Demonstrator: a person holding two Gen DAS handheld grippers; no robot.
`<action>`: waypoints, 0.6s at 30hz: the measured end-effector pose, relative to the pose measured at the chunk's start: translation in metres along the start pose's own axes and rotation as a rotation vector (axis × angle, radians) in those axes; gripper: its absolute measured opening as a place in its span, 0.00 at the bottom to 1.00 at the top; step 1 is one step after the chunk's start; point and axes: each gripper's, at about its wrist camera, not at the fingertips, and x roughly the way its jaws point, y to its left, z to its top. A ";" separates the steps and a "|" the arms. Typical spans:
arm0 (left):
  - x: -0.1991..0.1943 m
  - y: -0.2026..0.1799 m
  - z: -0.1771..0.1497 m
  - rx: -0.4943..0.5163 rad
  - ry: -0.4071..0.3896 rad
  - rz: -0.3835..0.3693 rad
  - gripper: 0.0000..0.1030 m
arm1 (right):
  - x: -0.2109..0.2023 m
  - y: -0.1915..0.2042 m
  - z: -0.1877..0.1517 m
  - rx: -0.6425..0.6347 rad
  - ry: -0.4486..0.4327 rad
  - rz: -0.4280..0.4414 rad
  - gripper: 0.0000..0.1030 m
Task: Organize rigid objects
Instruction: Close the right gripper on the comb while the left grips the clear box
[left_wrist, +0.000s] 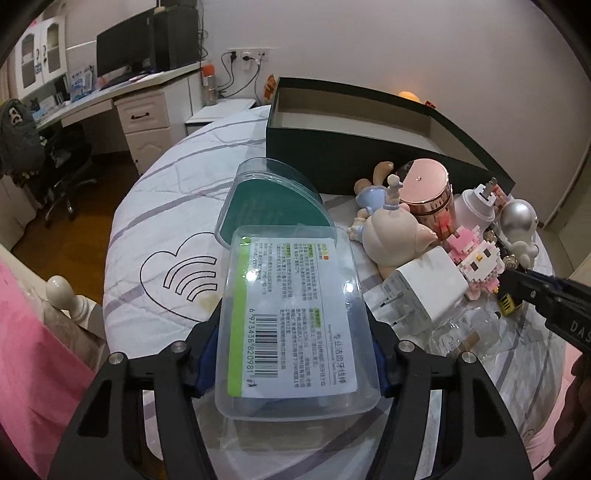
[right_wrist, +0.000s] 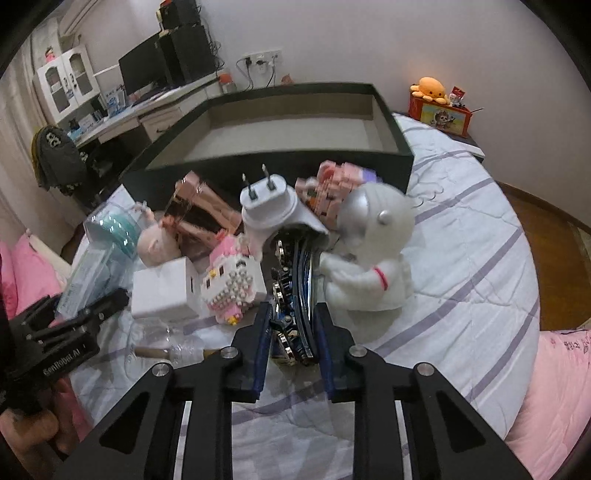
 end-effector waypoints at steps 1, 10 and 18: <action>0.000 0.000 0.000 -0.002 0.001 0.003 0.62 | 0.002 0.002 0.002 -0.010 0.013 -0.004 0.23; 0.000 -0.004 0.001 -0.040 -0.001 0.028 0.62 | 0.011 -0.011 0.009 -0.001 0.031 0.071 0.22; -0.010 -0.008 -0.008 -0.036 -0.007 0.035 0.61 | -0.001 -0.015 0.000 -0.013 -0.004 0.129 0.21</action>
